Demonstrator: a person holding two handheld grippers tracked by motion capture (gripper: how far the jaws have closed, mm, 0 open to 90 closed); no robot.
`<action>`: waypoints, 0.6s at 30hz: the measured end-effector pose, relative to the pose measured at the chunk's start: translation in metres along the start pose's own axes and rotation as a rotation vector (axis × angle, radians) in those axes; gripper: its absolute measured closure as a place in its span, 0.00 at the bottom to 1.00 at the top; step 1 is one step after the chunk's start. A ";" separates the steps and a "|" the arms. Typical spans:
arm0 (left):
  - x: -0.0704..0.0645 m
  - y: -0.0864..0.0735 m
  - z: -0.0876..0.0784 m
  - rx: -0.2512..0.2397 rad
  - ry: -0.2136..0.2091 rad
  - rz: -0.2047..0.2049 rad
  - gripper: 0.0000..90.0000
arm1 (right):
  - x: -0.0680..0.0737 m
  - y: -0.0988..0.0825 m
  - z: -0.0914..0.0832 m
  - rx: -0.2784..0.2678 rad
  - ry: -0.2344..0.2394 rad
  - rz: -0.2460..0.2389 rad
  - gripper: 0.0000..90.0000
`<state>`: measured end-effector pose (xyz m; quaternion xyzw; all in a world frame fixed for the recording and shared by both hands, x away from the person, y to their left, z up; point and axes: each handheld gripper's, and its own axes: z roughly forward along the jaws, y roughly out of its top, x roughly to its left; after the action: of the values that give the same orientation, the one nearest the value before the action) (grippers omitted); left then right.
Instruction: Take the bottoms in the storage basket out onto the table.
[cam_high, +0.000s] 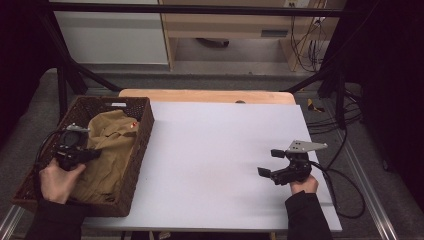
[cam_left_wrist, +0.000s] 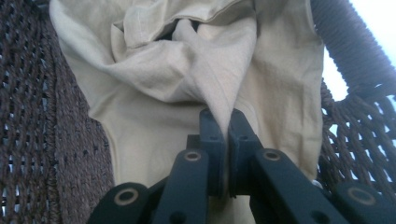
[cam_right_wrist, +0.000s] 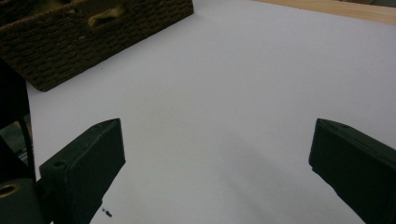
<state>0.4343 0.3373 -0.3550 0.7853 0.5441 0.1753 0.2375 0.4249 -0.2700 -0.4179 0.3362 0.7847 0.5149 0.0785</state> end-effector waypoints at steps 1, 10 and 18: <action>0.000 0.000 -0.001 -0.003 -0.002 -0.003 0.96 | 0.000 0.000 0.000 -0.001 0.000 -0.001 0.05; 0.003 -0.001 -0.015 -0.045 -0.007 -0.011 0.96 | 0.000 0.000 0.000 0.002 0.001 0.000 0.05; 0.006 -0.001 -0.026 -0.072 -0.013 -0.015 0.96 | 0.000 0.000 0.000 0.001 0.001 0.000 0.05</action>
<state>0.4217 0.3482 -0.3347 0.7735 0.5416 0.1878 0.2706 0.4250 -0.2698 -0.4180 0.3363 0.7849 0.5146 0.0780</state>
